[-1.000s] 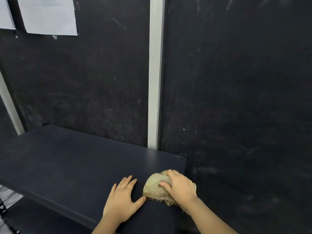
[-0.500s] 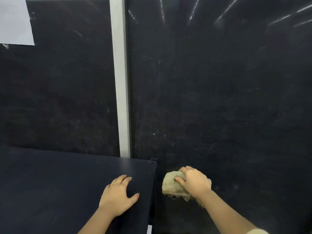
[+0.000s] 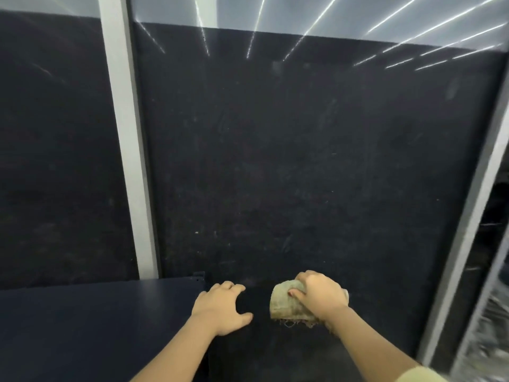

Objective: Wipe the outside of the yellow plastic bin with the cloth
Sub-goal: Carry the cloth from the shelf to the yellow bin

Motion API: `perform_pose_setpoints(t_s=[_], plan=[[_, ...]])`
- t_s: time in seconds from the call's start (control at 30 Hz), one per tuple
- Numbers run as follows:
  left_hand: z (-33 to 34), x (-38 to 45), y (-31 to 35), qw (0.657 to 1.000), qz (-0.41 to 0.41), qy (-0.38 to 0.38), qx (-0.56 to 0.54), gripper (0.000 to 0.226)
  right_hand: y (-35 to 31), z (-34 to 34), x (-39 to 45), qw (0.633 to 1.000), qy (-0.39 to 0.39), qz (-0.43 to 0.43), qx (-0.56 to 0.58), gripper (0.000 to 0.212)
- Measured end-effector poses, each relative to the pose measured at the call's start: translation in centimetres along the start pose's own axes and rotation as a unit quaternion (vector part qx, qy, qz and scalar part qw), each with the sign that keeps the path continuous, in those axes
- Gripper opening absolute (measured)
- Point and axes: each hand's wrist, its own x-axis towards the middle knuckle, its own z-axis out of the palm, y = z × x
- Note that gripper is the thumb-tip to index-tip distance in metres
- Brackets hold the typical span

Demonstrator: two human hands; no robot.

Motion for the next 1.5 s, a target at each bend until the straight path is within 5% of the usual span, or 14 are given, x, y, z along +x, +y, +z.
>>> perform_pose_setpoints(t_s=[0.4,1.0,1.5], plan=[[0.8,-0.2,7.8,0.999,0.033,-0.01,0.029,0.068,7.6,-1.0,-3.2,1.0,0.013,0.022,0.007,0.03],[8.2,-4.2,21.2,0.998,-0.052,-0.02,-0.005,0.064,20.2,0.1,-8.1,0.997,-0.043,-0.063,0.019,0.03],[14.9,-5.9,22.3,0.993,-0.079,-0.091,-0.01,0.063,22.0,5.5,-11.3,0.99,-0.121,-0.055,0.043,0.031]])
